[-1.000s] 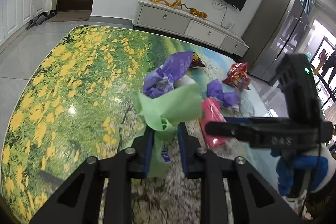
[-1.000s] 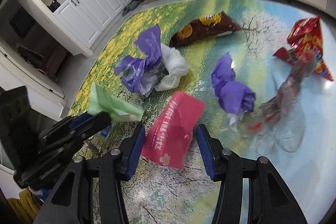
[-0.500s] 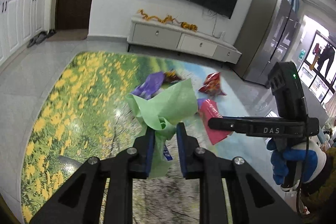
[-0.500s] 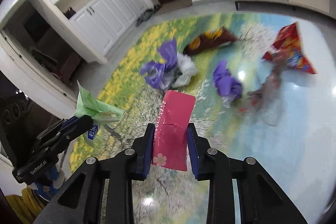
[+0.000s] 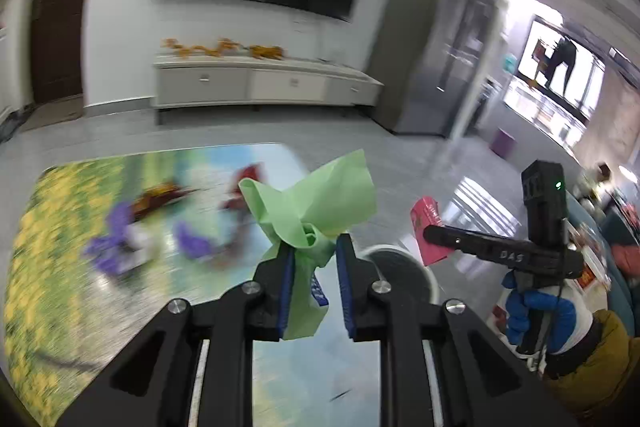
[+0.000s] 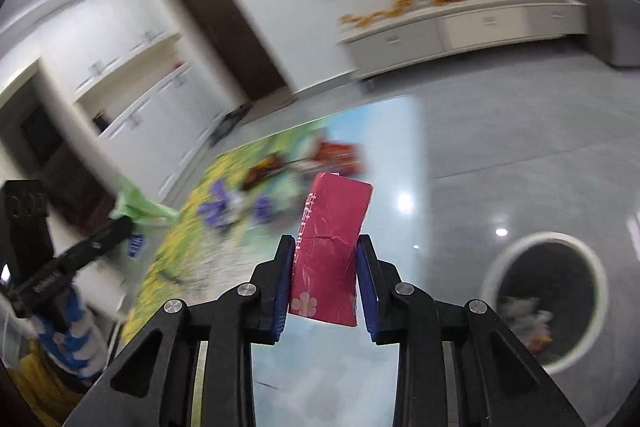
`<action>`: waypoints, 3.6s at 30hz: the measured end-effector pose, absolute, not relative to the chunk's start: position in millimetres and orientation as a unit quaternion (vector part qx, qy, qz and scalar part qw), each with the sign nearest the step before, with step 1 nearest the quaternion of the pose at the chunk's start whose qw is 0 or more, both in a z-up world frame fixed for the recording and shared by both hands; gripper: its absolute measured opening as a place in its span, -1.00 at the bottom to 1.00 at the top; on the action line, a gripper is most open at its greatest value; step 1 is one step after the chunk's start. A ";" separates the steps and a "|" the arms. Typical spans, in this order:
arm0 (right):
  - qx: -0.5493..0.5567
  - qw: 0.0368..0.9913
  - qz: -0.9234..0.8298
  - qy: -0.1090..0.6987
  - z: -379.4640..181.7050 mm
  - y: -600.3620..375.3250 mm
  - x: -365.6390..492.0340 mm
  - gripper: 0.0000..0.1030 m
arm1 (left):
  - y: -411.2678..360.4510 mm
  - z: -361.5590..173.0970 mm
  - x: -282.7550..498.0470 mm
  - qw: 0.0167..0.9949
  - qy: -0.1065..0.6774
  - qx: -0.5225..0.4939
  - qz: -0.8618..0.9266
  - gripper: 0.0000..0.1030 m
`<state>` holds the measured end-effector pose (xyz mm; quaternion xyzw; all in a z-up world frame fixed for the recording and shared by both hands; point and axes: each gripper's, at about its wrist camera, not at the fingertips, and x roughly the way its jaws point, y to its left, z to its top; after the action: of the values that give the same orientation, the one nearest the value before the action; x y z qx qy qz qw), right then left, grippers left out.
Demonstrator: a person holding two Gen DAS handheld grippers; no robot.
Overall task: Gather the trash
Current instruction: 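Carry the green bag and pink packet over the trash bin and release, then grasp the purple bag with the left tool while the right tool grasps the white tissue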
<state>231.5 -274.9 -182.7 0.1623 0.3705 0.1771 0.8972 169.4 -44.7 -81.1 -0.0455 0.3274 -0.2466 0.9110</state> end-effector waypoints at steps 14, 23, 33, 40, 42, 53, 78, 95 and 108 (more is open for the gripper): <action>0.223 0.885 0.022 0.408 -258.5 -423.2 242.4 -0.29 | -278.0 -141.4 250.9 0.840 0.414 0.031 -0.350 -0.55; 0.243 0.877 -0.014 0.415 -277.6 -449.2 245.1 -0.14 | -304.2 -166.2 265.5 0.827 0.436 0.032 -0.352 -0.08; 0.228 0.897 0.020 0.377 -238.0 -416.0 227.6 -0.14 | -234.4 -147.3 239.3 0.854 0.418 0.019 -0.308 -0.08; 0.192 0.913 0.064 0.354 -190.7 -353.1 213.6 -0.14 | -132.8 -124.9 213.0 0.887 0.389 -0.021 -0.249 -0.08; 0.183 0.916 0.080 0.348 -178.0 -334.2 210.4 -0.14 | -104.0 -121.3 207.4 0.891 0.386 -0.038 -0.234 -0.08; 0.132 0.920 0.171 0.328 -129.9 -228.2 204.1 -0.14 | 52.3 -101.4 171.5 0.920 0.350 -0.089 -0.150 0.00; 0.038 0.865 0.288 0.409 -175.9 -71.8 332.3 -0.14 | 140.2 -194.1 294.4 0.904 0.413 -0.045 -0.098 0.01; -0.065 0.823 0.326 0.461 -239.6 55.1 391.2 -0.14 | 190.8 -214.9 272.8 0.901 0.400 -0.138 -0.091 -0.53; -0.082 0.804 0.342 0.480 -258.1 78.1 373.6 -0.62 | 208.1 -193.6 226.2 0.918 0.370 -0.131 -0.047 -0.53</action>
<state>373.6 78.1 -258.1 -0.0818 0.4796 0.3418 0.8040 226.2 208.1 -193.6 -0.1307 0.3705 -0.0467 0.9184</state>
